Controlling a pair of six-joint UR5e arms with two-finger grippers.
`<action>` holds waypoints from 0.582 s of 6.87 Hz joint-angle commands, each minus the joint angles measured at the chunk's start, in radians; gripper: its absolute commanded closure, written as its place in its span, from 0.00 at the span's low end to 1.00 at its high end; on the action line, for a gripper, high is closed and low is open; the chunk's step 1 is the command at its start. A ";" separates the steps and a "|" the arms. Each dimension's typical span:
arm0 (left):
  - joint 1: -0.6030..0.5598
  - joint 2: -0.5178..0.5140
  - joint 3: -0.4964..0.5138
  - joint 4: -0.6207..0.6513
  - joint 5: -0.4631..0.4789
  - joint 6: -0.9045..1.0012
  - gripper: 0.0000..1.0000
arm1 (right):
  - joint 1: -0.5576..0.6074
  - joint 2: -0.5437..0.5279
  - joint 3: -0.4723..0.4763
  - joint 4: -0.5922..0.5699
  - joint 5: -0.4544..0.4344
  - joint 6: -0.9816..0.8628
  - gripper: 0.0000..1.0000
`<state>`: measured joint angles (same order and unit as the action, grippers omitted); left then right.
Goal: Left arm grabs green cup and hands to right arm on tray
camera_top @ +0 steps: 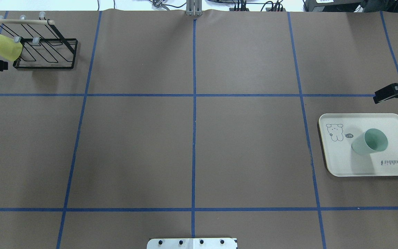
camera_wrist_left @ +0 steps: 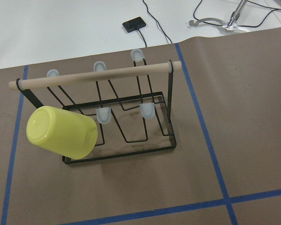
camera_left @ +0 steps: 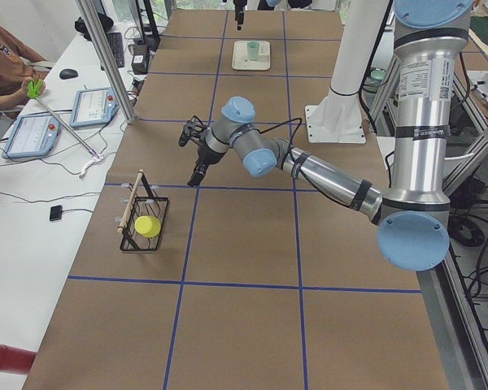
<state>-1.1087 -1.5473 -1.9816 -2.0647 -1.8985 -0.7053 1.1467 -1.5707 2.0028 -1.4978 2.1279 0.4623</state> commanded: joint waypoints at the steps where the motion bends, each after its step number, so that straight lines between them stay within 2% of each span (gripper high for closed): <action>1: -0.037 0.012 0.044 0.037 -0.032 0.039 0.00 | 0.053 0.012 -0.047 0.040 -0.008 -0.001 0.01; 2: -0.102 0.003 0.079 0.139 -0.135 0.214 0.00 | 0.085 0.008 -0.118 0.047 0.000 -0.005 0.01; 3: -0.179 -0.004 0.089 0.243 -0.163 0.401 0.00 | 0.097 0.018 -0.145 0.044 0.000 -0.010 0.01; 4: -0.236 -0.007 0.089 0.367 -0.163 0.522 0.00 | 0.167 0.029 -0.182 0.042 0.027 -0.037 0.01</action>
<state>-1.2675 -1.5487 -1.9013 -1.8404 -2.0399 -0.3578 1.2499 -1.5529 1.8677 -1.4551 2.1326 0.4488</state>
